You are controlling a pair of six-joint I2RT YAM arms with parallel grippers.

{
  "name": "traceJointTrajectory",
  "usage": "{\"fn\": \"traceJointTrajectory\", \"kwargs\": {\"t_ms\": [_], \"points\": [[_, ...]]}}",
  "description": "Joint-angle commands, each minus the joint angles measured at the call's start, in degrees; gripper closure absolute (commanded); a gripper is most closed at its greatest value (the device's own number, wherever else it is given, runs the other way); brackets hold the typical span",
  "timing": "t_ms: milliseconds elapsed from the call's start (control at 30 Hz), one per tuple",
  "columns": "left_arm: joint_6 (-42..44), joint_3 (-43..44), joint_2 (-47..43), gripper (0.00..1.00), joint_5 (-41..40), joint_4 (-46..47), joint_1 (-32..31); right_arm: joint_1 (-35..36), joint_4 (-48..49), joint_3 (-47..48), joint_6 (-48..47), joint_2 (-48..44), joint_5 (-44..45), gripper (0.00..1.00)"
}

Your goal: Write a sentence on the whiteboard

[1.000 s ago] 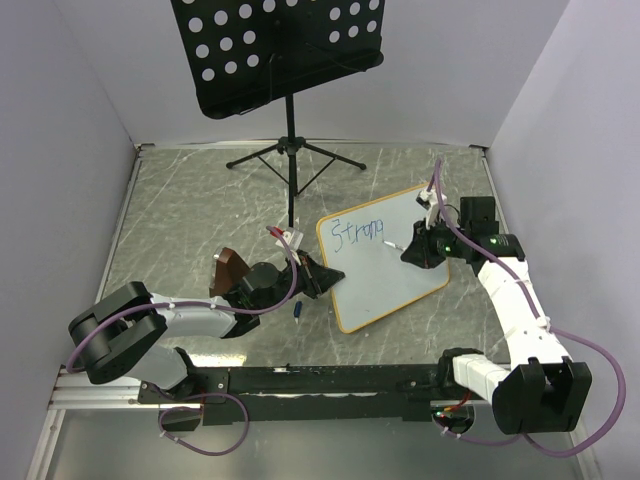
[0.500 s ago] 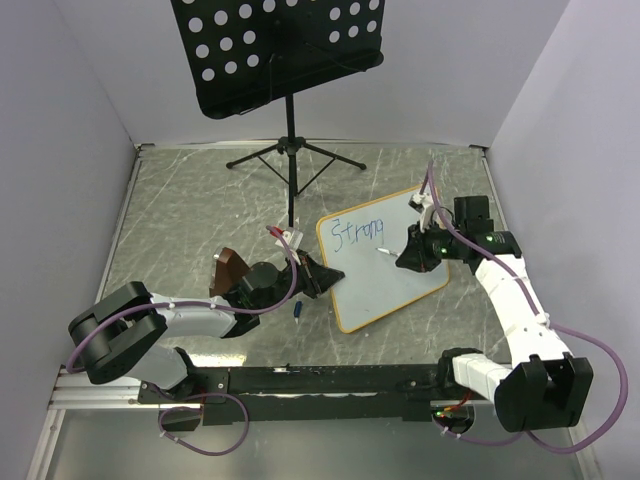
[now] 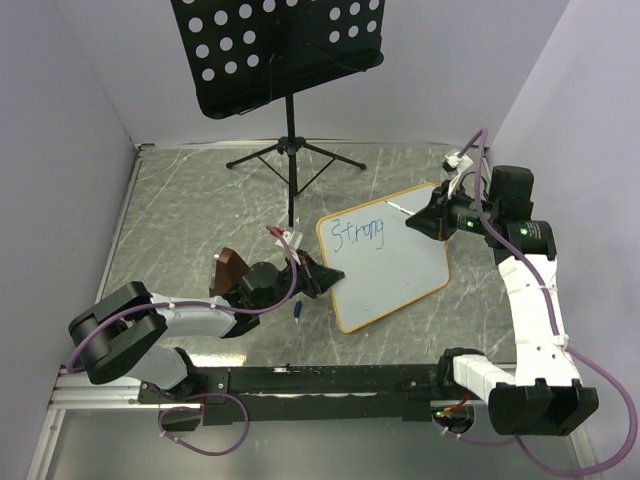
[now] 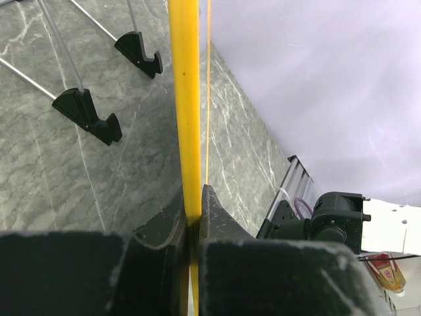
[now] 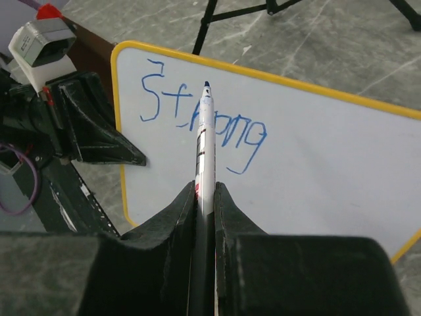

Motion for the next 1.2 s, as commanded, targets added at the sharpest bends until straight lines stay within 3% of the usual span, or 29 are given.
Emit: {"fn": "traceJointTrajectory", "kwargs": {"t_ms": [0, 333, 1167], "points": [[2.50, 0.26, -1.89, 0.99, 0.99, 6.62, 0.32, -3.64, 1.46, -3.33, 1.16, -2.23, -2.50, 1.00], [2.05, -1.23, -2.77, 0.99, 0.99, 6.80, 0.32, -9.79, 4.28, -11.07, 0.46, -5.22, -2.32, 1.00], [2.76, -1.15, -2.77, 0.99, 1.87, 6.44, 0.23, -9.89, 6.21, -18.02, -0.69, -9.00, -4.52, 1.00]]}}
